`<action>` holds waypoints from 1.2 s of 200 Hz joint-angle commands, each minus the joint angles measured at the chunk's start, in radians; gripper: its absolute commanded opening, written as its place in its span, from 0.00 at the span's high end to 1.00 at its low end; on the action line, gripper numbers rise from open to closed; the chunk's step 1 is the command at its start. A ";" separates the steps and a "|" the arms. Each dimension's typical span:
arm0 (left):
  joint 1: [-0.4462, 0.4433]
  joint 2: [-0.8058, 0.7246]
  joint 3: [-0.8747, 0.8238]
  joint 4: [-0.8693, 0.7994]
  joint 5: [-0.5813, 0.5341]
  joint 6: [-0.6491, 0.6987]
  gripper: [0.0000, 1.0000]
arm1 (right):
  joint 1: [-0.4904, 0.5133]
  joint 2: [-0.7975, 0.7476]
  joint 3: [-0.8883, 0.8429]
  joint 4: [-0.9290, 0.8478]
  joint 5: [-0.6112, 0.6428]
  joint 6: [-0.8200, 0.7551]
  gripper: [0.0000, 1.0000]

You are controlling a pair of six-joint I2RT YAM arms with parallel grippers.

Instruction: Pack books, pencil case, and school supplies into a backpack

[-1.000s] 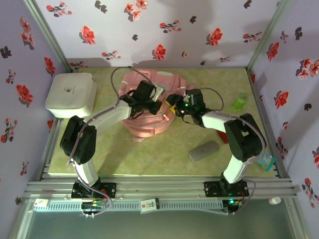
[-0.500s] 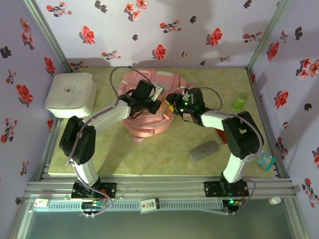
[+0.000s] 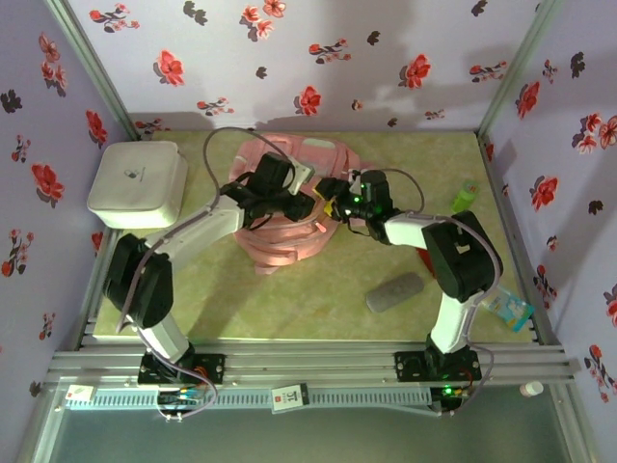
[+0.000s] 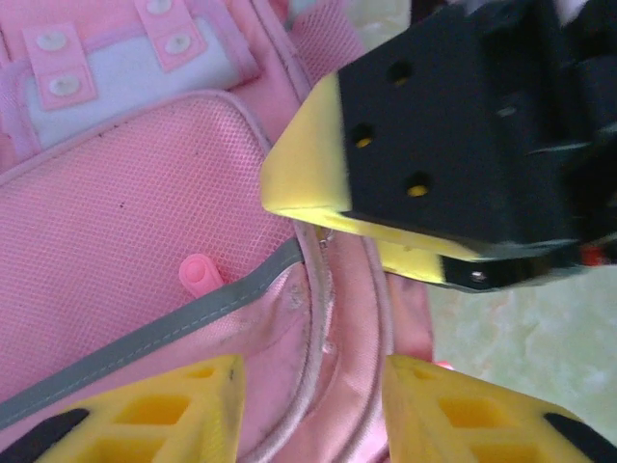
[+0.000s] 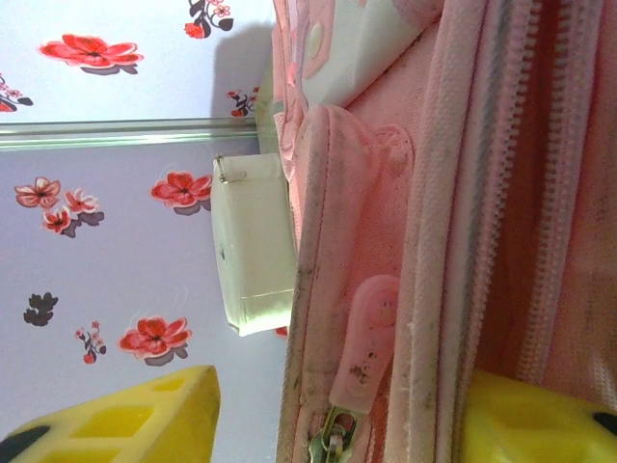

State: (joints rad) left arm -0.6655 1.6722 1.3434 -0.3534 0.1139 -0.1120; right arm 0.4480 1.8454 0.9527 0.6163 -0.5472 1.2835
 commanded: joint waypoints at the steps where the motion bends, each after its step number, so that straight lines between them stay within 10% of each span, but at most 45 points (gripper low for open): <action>1: -0.006 -0.073 -0.016 -0.064 0.009 -0.101 0.51 | 0.021 0.018 0.058 0.007 -0.014 -0.003 0.48; 75: -0.096 -0.066 -0.100 -0.081 0.010 -0.525 0.48 | 0.049 0.013 0.118 -0.110 0.010 -0.079 0.77; 163: -0.131 0.034 -0.152 0.074 -0.127 -0.743 0.75 | 0.064 0.002 0.123 -0.118 0.015 -0.093 0.78; 240: -0.134 0.083 -0.122 0.094 -0.198 -0.770 0.65 | 0.069 0.000 0.116 -0.116 0.015 -0.095 0.78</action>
State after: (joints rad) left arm -0.7940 1.7267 1.1969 -0.2756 -0.0174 -0.8574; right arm 0.4942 1.8648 1.0355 0.4610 -0.5194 1.2118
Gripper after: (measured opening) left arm 0.345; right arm 0.219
